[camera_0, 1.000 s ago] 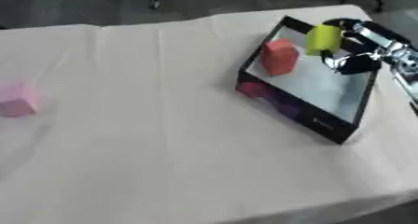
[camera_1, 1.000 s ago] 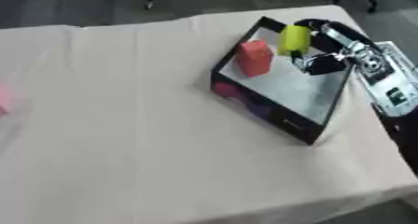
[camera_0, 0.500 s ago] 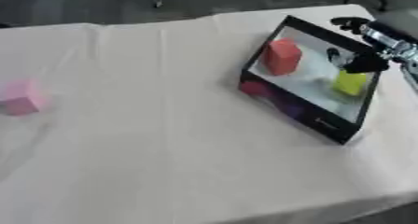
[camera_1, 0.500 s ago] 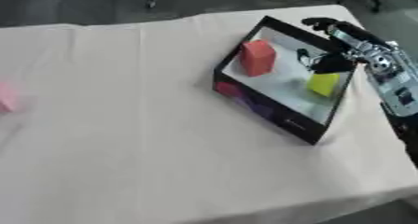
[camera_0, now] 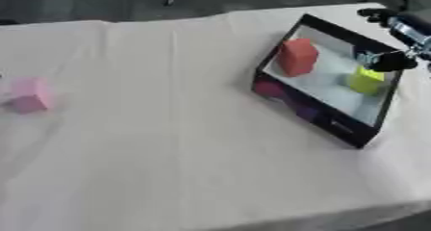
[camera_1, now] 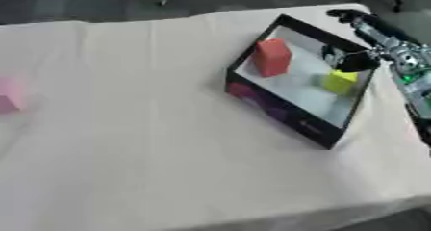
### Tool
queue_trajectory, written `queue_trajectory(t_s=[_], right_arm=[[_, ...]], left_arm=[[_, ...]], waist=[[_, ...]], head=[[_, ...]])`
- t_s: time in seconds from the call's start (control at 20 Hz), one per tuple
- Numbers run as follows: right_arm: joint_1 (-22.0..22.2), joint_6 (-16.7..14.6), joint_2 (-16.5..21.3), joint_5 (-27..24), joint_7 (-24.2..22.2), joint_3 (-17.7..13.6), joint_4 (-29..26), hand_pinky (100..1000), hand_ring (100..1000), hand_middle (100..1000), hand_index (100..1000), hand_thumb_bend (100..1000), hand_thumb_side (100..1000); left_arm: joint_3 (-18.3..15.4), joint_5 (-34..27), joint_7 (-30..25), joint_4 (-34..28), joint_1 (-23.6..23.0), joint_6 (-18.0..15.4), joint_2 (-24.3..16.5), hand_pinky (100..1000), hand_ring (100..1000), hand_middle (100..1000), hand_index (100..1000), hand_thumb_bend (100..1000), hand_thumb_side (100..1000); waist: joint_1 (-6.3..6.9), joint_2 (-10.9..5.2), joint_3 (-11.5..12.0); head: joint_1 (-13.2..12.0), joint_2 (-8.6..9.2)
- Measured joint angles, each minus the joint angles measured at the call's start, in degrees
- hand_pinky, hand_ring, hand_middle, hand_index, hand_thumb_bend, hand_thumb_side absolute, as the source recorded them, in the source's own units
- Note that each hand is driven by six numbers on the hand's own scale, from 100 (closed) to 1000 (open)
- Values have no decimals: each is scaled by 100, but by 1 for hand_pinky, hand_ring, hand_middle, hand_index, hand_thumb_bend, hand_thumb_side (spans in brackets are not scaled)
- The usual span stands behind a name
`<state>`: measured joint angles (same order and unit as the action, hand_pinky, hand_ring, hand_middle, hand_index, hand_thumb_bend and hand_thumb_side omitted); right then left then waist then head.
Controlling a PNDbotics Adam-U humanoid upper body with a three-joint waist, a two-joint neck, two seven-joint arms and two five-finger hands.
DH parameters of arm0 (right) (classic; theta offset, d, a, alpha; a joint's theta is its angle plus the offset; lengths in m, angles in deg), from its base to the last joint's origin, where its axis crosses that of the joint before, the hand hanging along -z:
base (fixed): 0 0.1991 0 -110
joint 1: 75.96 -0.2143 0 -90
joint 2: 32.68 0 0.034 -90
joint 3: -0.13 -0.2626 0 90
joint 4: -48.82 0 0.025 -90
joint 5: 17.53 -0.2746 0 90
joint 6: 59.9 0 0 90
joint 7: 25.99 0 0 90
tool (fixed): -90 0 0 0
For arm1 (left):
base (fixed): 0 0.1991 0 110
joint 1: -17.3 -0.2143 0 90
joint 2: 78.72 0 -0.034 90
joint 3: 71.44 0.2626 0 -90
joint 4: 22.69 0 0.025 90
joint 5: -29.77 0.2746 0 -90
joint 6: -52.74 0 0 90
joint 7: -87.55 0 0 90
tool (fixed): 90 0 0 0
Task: Pick up the objects with one hand, pass them to the other hand, and then place them into the box on the other side of the table.
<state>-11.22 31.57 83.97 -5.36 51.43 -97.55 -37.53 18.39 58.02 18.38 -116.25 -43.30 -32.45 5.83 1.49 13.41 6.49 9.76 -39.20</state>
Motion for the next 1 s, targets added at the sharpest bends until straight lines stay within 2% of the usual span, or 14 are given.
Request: queue_trajectory(t_s=[0.15, 0.2, 0.3, 0.35, 0.5, 0.75, 1.0], right_arm=[[-62, 218, 0, -895, 263, 4, -257, 987, 1000, 963, 1000, 100, 534], [-81, 262, 0, -1119, 304, 8, -319, 985, 1000, 960, 1000, 100, 556], [-99, 329, 0, -1436, 367, 9, -407, 978, 1000, 949, 1000, 100, 525], [-100, 356, 0, -1535, 396, 9, -429, 976, 1000, 942, 1000, 100, 511], [-101, 404, 0, -1699, 499, 9, -482, 975, 1000, 941, 1000, 100, 510], [-93, 421, -2, -1822, 589, 43, -598, 974, 1000, 930, 994, 100, 516], [-91, 403, -7, -1927, 606, 89, -761, 973, 1000, 925, 989, 100, 512]], left_arm=[[36, 4, -532, 198, 226, 64, -215, 736, 711, 733, 842, 778, 132], [55, -4, -769, 298, 338, 78, -309, 742, 716, 734, 850, 775, 150], [111, -37, -1271, 533, 588, 67, -532, 750, 724, 737, 869, 763, 198], [145, -61, -1541, 667, 716, 17, -645, 755, 729, 739, 890, 811, 272], [236, -178, -2329, 1115, 1087, -278, -957, 780, 757, 753, 903, 859, 300], [404, -155, -3574, 2068, 1811, -740, -1316, 806, 779, 773, 883, 897, 269], [498, 332, -4670, 3293, 2573, -1106, -1482, 844, 814, 786, 886, 933, 248]], waist=[[10, 0, 20], [12, 0, 21], [17, 0, 18], [17, 0, 9], [17, 0, -44], [30, -6, -112], [36, -12, -195]], head=[[-261, -5], [-329, -8], [-449, -23], [-500, -29], [-608, -47], [-734, -52], [-887, -66]])
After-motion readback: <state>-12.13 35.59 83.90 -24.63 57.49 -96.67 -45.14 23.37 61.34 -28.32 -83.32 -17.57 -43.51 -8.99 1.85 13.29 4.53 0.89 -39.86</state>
